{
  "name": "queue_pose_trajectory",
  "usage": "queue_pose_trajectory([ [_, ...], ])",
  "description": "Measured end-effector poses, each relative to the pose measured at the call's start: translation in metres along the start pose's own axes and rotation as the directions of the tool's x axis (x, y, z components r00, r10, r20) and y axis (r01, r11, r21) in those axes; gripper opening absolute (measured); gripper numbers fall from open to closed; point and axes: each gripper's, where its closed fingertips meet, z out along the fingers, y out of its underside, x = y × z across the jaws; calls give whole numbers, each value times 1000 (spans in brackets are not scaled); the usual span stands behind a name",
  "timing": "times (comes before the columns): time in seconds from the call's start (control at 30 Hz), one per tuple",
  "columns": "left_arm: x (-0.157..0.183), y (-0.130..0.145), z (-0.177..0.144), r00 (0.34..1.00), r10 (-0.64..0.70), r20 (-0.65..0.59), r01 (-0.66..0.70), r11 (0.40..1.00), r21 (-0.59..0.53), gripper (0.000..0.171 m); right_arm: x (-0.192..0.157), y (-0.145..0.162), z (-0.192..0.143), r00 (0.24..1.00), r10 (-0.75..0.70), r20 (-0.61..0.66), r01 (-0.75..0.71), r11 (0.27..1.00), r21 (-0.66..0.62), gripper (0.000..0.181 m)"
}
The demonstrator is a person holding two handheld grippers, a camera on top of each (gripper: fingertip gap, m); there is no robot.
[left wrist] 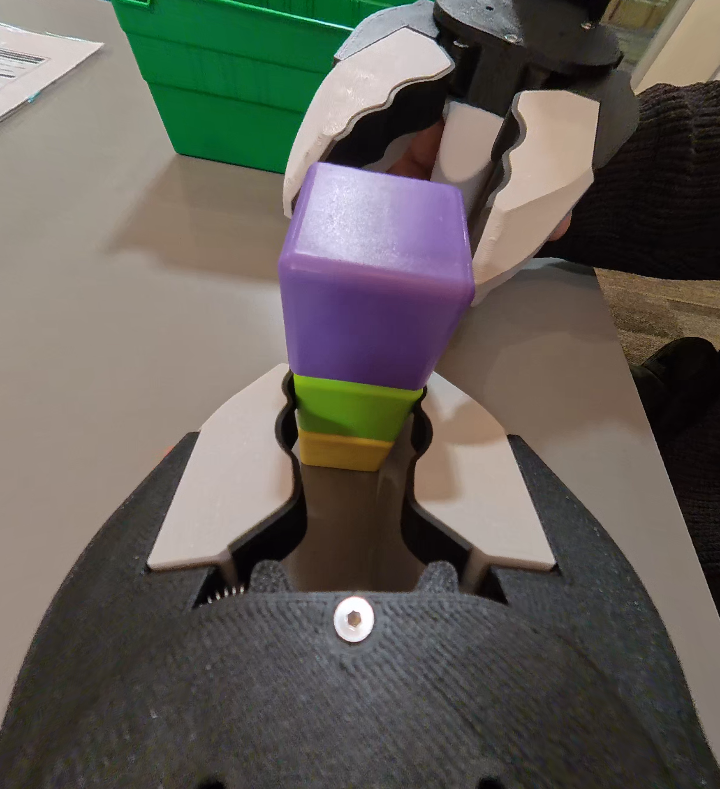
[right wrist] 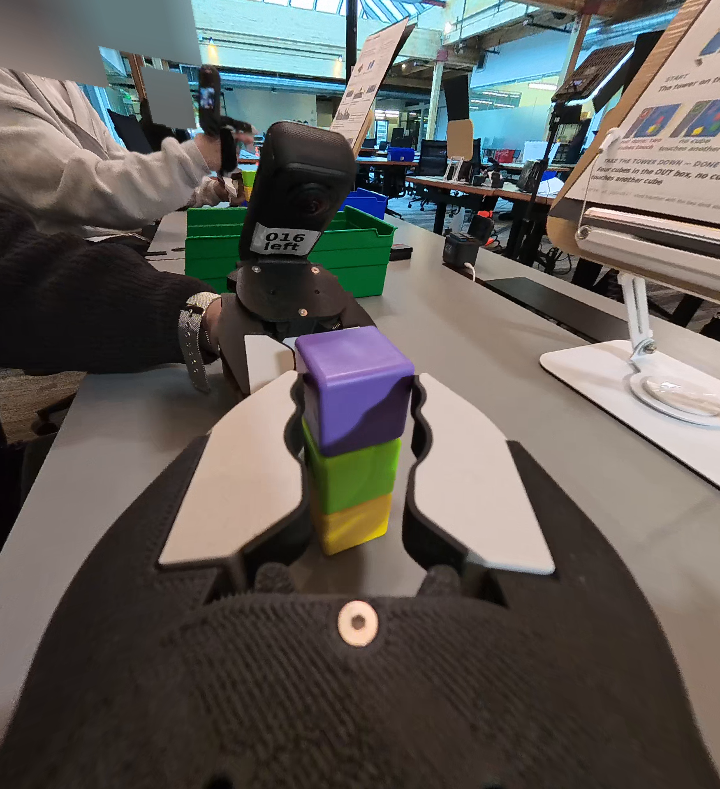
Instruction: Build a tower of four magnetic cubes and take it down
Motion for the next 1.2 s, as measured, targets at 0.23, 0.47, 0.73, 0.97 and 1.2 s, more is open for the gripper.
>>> queue_pose_trajectory([
  [0.23, 4, 1, 1, 1000, 16, -23, -16, 1000, -6, 52, -3, 0, 3, 1000, 25, 16, -25, 1000, 1, 54],
  [0.47, 8, 1, 1, 998, 31, -49, -32, 999, -11, 52, -10, 4, 6, 998, 39, 56, -39, 999, -15, 56],
  [0.73, 10, 2, 1, 997, 39, -63, -40, 999, -13, 52, -11, 5, 5, 997, 39, 72, -37, 999, -26, 52],
  [0.97, 11, 2, 1, 997, 44, -65, -45, 999, -13, 52, -10, 5, 5, 997, 45, 62, -43, 999, -24, 56],
  [1.2, 12, 2, 1, 996, 50, -69, -51, 999, -14, 52, -13, 9, 8, 995, 55, 80, -52, 998, -41, 53],
])
